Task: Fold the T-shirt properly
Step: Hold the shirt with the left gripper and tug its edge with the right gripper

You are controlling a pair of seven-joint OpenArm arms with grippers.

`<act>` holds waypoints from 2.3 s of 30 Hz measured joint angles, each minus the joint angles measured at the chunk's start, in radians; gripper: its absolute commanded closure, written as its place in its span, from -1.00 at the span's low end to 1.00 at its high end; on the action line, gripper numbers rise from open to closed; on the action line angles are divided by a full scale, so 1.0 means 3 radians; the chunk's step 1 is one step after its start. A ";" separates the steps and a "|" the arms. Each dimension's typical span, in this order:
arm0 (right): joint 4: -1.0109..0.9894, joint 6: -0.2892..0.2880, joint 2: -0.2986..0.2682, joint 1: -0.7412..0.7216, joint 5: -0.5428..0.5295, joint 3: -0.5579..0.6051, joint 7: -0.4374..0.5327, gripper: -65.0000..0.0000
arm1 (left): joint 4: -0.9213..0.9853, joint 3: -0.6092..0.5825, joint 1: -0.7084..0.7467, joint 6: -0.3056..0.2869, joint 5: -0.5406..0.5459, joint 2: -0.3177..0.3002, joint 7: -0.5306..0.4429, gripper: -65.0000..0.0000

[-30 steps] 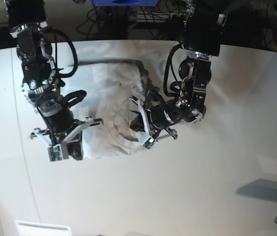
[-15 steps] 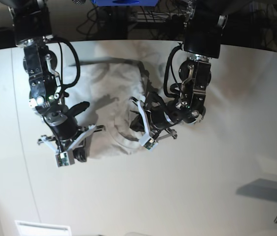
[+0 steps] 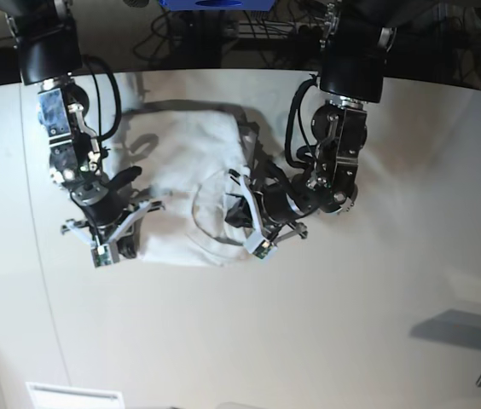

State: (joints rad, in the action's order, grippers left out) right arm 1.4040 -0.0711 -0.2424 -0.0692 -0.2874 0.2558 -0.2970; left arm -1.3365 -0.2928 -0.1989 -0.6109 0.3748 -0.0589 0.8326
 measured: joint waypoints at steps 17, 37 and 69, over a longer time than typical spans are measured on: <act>0.1453 0.0057 -0.0053 0.0425 0.0017 -0.0004 -0.0674 0.97 | -0.0050 0.0000 0.0003 0.0001 -0.0022 0.0011 0.0032 1.00; 0.1437 0.0022 -0.0080 0.0774 -0.0001 -0.0046 -0.0189 0.97 | -0.0183 -0.0008 0.0029 0.0000 -0.0066 0.0000 0.0127 1.00; 0.0881 -0.0671 0.0416 0.1546 0.0013 -0.0933 -0.0003 0.97 | -0.0187 -0.0006 0.0038 0.0001 -0.0067 -0.0006 0.0127 1.00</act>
State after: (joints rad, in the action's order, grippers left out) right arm 1.6684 -0.2726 -0.1177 0.3946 -0.2836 -0.0242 -0.2977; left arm -1.3926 -0.2947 -0.1875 -0.6106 0.3546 -0.0608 0.8707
